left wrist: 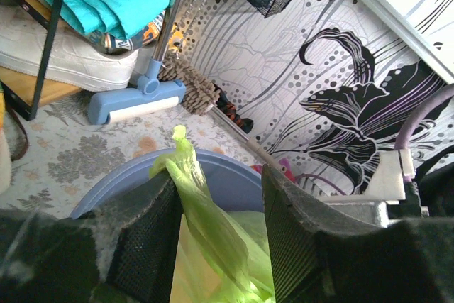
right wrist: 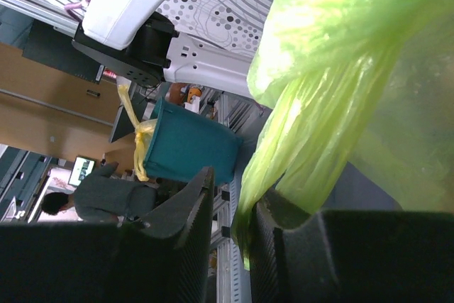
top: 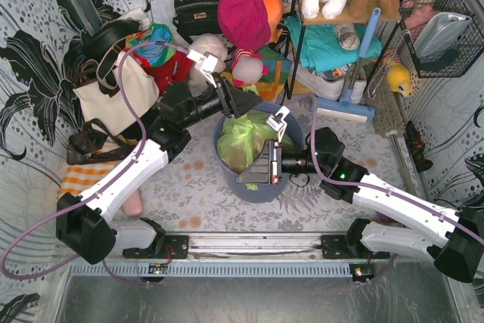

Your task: Tie the trash bag

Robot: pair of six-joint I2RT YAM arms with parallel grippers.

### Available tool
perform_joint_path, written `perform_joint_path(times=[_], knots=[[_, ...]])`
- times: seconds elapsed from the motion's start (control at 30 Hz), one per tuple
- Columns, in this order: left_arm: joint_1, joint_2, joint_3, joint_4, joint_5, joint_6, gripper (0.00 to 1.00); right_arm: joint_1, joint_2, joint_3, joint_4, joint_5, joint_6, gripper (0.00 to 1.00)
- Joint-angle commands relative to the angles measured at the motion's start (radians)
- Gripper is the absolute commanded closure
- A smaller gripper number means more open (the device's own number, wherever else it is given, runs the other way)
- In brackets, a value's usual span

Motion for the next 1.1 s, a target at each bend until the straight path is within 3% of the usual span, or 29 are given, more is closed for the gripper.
perform_joint_path(times=[0.0,0.13,0.33,0.6,0.7,0.83,1.07], knots=[[0.012,0.028,0.033,0.145,0.061,-0.083,0.45,0.006,0.003,-0.013,0.050,-0.009,-0.009,0.76],[0.037,0.041,0.007,0.288,0.155,-0.200,0.51,0.004,0.002,-0.011,0.052,-0.003,-0.009,0.76],[0.102,0.083,-0.033,0.547,0.233,-0.445,0.48,0.005,0.002,-0.009,0.056,-0.005,-0.011,0.76],[0.148,0.236,-0.048,1.068,0.302,-0.853,0.47,0.006,-0.004,-0.009,0.053,-0.008,-0.011,0.76],[0.148,0.269,-0.027,1.134,0.351,-0.921,0.51,0.006,-0.011,-0.010,0.045,0.002,-0.013,0.76],[0.148,0.232,-0.040,1.047,0.393,-0.867,0.50,0.005,-0.018,-0.012,0.044,0.008,-0.012,0.76],[0.148,0.100,-0.052,0.559,0.449,-0.508,0.46,0.005,-0.017,-0.008,0.042,0.008,-0.014,0.76]])
